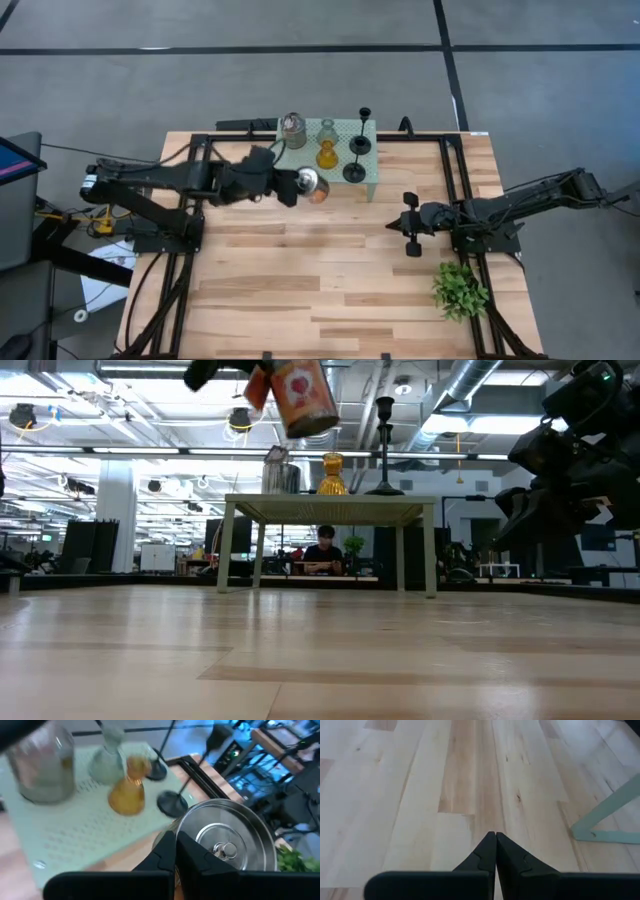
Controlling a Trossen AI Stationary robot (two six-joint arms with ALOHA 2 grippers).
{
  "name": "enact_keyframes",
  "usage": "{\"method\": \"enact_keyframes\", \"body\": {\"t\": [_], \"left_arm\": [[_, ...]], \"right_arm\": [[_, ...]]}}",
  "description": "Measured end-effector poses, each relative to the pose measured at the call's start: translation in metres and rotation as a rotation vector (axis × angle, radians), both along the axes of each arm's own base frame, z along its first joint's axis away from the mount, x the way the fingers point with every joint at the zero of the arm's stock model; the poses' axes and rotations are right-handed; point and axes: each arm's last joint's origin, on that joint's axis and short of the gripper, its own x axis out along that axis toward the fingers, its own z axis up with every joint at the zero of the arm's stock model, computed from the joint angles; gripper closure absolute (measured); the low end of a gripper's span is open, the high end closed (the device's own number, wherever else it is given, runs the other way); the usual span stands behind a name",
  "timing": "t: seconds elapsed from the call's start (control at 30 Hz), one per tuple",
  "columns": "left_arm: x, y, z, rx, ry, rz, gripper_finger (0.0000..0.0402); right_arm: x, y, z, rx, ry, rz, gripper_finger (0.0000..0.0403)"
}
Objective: Pick & Place candle stick holders
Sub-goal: Put the silver scented candle on the shelf
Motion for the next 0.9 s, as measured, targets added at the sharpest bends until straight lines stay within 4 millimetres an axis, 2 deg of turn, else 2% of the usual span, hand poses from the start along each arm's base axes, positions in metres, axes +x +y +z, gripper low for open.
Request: {"method": "enact_keyframes", "body": {"t": [0.17, 0.3, 0.43, 0.57, 0.83, 0.9], "left_arm": [[-0.004, 0.011, 0.036, 0.012, 0.115, 0.044, 0.0400], [-0.010, 0.024, 0.046, -0.028, 0.190, 0.087, 0.0400], [-0.011, 0.041, 0.038, -0.106, 0.261, 0.099, 0.0400], [-0.005, 0.062, 0.030, -0.113, 0.329, 0.148, 0.0399], [0.022, 0.108, 0.002, -0.149, 0.483, 0.126, 0.0398], [0.030, 0.116, 0.000, -0.135, 0.468, 0.087, 0.0398]], "right_arm": [[0.001, -0.005, 0.001, -0.013, -0.006, -0.027, 0.0403], [0.003, -0.010, 0.003, -0.050, -0.031, -0.030, 0.0403], [0.006, -0.014, 0.009, -0.102, -0.096, -0.025, 0.0403], [0.010, -0.018, 0.017, -0.124, -0.136, -0.037, 0.0403], [0.012, -0.018, 0.020, -0.085, -0.147, -0.031, 0.0403], [0.011, -0.018, 0.020, -0.084, -0.146, -0.032, 0.0403]]}}
